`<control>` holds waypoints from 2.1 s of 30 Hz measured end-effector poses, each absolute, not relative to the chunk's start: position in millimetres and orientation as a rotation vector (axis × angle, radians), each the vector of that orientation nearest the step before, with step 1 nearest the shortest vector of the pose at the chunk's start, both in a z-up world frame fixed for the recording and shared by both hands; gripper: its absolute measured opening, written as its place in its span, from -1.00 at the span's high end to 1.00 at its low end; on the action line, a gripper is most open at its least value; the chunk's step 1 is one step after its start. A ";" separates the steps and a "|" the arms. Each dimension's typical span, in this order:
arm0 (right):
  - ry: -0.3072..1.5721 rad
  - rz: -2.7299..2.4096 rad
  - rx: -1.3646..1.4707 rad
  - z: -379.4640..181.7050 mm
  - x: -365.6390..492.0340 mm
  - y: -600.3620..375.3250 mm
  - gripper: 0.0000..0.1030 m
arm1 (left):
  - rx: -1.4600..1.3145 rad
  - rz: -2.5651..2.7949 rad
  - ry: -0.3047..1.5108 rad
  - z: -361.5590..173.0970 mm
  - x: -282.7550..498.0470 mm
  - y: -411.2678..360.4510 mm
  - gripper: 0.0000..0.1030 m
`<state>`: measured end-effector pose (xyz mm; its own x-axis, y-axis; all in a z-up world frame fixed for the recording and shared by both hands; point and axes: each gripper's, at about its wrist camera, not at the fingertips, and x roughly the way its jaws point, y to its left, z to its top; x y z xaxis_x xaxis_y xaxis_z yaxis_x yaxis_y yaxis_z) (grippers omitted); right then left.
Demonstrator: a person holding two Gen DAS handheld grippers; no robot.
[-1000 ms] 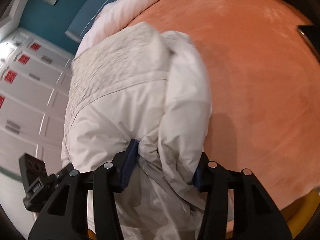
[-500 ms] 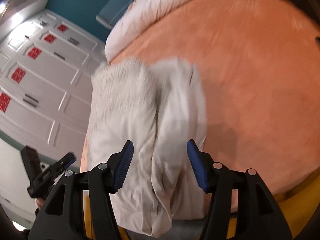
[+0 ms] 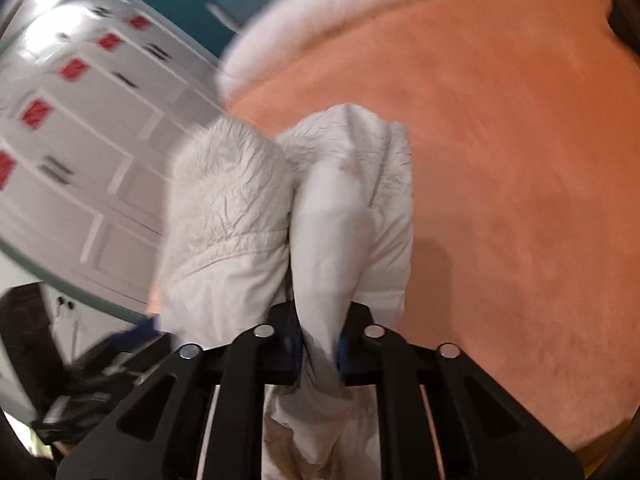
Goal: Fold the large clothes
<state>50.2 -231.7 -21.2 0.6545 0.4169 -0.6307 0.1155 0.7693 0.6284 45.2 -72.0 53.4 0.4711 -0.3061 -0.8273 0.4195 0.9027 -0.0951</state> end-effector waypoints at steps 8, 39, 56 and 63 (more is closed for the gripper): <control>1.047 0.096 0.707 -84.8 65.2 -227.4 0.66 | 0.186 -0.405 0.993 41.8 45.2 -87.1 -0.33; 0.989 0.102 0.727 -39.6 24.0 -196.3 0.89 | 0.219 -0.278 0.972 38.4 37.4 -61.4 -0.44; 1.061 0.113 0.971 -74.1 0.1 -244.2 -0.03 | -0.390 -0.339 1.180 9.2 94.2 53.6 -0.72; 1.099 0.158 0.996 -94.6 25.7 -218.1 -0.30 | -0.463 -0.393 1.228 -10.4 114.4 36.8 -0.90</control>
<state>25.7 -218.1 -94.6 0.4896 0.5589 -0.6693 0.3473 0.5791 0.7376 114.4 36.8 -10.4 0.2912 -0.5238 -0.8006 0.0385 0.8426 -0.5372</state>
